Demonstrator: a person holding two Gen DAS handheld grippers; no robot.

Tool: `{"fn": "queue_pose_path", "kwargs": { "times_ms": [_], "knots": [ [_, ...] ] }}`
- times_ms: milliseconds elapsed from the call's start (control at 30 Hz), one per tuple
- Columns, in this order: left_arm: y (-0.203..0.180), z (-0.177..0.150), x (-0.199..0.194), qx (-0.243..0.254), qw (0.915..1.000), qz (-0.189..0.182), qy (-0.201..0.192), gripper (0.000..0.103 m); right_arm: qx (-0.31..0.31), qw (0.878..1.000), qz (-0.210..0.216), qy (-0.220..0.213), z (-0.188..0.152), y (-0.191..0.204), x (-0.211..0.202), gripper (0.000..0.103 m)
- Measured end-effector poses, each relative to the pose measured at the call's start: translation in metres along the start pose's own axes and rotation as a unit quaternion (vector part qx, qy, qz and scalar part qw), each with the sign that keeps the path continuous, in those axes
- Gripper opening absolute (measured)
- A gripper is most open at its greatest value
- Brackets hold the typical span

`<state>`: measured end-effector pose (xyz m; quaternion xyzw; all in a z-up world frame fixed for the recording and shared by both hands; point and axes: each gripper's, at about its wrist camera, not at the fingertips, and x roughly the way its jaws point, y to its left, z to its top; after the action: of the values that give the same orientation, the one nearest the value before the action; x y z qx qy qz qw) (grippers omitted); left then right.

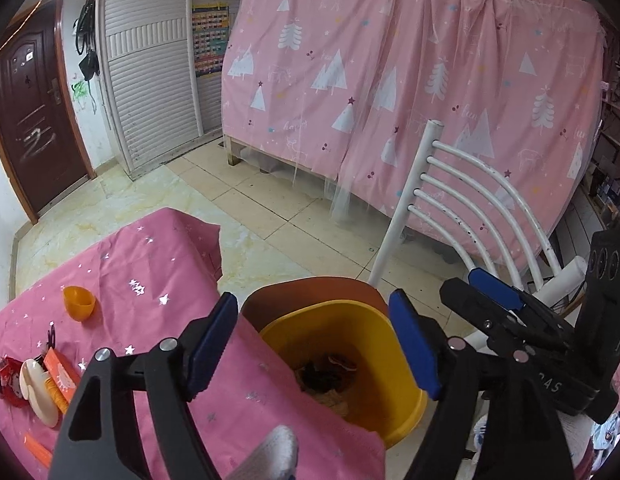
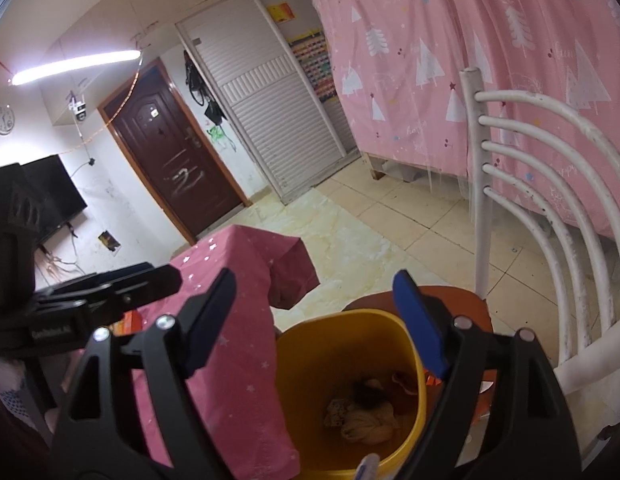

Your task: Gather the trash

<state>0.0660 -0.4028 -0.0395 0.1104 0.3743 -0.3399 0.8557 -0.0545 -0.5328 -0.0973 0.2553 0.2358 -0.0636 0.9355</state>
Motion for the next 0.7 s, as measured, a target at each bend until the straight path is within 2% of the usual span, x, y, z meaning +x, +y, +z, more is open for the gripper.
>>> {"fn": "queue_pose_path", "kwargs": {
  "times_ms": [300,700],
  "knots": [
    [0.043,-0.004,-0.029,-0.026,0.9994,0.017,-0.019,0.071,-0.036,0.999,0.014,0.021,-0.009,0.038,0.01,0.083],
    [0.133,-0.021,-0.066,-0.076,0.9951,0.051,-0.037,0.072,-0.095,0.993,0.036,0.057,-0.016,0.111,0.04,0.083]
  ]
}}
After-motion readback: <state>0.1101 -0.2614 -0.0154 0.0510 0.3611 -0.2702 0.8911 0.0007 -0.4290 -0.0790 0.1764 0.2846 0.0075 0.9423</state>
